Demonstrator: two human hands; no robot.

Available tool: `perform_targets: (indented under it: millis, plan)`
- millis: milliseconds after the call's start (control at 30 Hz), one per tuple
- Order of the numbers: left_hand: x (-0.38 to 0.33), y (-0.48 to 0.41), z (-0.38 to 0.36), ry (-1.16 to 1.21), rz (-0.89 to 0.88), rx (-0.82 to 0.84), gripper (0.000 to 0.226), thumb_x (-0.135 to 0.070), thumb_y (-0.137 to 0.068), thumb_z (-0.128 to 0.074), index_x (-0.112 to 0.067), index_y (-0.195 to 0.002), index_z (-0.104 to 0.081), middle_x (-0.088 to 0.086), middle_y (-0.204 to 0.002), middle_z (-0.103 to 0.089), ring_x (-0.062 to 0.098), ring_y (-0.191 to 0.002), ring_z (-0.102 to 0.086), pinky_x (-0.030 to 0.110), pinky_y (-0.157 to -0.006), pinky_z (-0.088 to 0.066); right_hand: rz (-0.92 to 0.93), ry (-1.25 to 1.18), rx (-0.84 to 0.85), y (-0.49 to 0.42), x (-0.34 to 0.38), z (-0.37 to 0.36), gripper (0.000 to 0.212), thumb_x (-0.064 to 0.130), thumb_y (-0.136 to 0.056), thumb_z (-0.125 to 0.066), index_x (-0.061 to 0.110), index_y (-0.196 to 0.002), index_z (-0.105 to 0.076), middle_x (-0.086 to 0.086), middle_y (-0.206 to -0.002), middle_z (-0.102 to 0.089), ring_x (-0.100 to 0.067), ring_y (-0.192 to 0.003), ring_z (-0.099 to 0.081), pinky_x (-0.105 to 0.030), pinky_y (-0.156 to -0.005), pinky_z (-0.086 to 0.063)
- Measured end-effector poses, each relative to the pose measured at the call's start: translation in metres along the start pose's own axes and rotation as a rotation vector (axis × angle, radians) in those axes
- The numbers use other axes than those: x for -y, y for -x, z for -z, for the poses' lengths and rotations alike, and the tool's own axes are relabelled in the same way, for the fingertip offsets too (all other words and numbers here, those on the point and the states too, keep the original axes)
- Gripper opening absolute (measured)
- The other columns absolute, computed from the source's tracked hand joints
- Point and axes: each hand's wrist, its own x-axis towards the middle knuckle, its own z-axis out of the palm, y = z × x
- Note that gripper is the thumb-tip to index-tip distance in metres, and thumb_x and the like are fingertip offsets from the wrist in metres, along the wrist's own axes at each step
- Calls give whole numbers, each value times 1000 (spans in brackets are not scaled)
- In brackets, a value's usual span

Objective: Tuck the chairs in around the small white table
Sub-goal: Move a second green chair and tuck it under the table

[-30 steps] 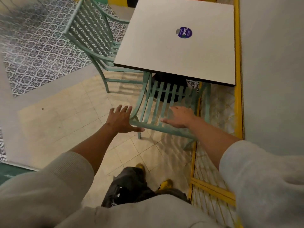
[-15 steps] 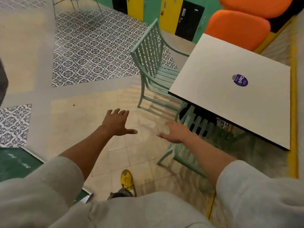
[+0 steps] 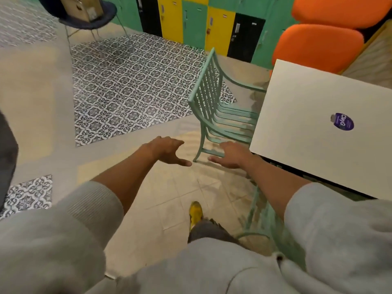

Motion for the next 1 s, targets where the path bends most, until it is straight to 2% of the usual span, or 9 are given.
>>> perform_targets:
  millis: [133, 267, 333, 433, 600, 733, 867, 1000]
  plan:
    - [45, -58, 26, -45, -25, 23, 130, -104, -67, -42, -25, -170, -26, 8, -168, -44, 34, -150, -46, 52, -122, -37, -44, -97, 1, -71, 5, 11, 102, 87, -91, -49, 16, -165, -39, -12, -168, -42, -35, -151, -44, -51, -119, -42]
    - [94, -112, 63, -92, -54, 18, 120, -95, -79, -52, -21, -170, -25, 9, -168, -43, 33, -151, -44, 52, -123, -38, -109, -136, 0, -135, 12, 30, 103, 89, -91, -46, 15, -162, -42, -10, -164, -47, -34, -148, -47, -50, -111, -45]
    - [116, -142, 89, -125, -80, 44, 119, -93, -81, -55, -20, -170, -25, 9, -169, -41, 32, -152, -43, 50, -123, -39, -134, -164, 16, -166, 14, 45, 101, 91, -89, -45, 16, -156, -47, -11, -157, -54, -35, -140, -53, -51, -106, -49]
    - [142, -191, 126, -166, -102, 0, 118, -92, -82, -55, -19, -170, -25, 8, -171, -38, 33, -154, -40, 51, -124, -36, -153, -205, 23, -212, 11, 69, 93, 93, -88, -45, 18, -141, -57, -13, -142, -64, -36, -127, -61, -50, -101, -54]
    - [168, -268, 181, -220, -207, -19, 119, -88, -83, -60, -18, -171, -21, 7, -175, -30, 30, -159, -31, 53, -128, -28, -219, -297, 50, -268, 8, 111, 103, 93, -87, -44, 17, -156, -47, -12, -157, -54, -36, -140, -54, -52, -109, -50]
    - [189, -338, 220, -278, -324, -42, 116, -83, -85, -65, -15, -170, -24, 9, -173, -33, 31, -156, -36, 50, -125, -35, -265, -363, 58, -314, 5, 125, 99, 94, -86, -43, 19, -149, -54, -12, -148, -61, -35, -132, -60, -49, -104, -53]
    - [213, -417, 256, -351, -470, -70, 114, -75, -85, -73, -13, -169, -27, 9, -170, -38, 30, -154, -39, 50, -123, -39, -355, -455, 89, -366, 13, 133, 103, 96, -85, -44, 17, -152, -50, -15, -146, -63, -36, -129, -62, -48, -100, -55]
    - [239, -500, 292, -425, -592, -91, 112, -69, -88, -75, -14, -170, -22, 7, -175, -30, 28, -159, -31, 50, -126, -34, -428, -609, 145, -415, 26, 143, 105, 95, -85, -48, 23, -161, -43, -14, -154, -56, -35, -134, -59, -49, -109, -51]
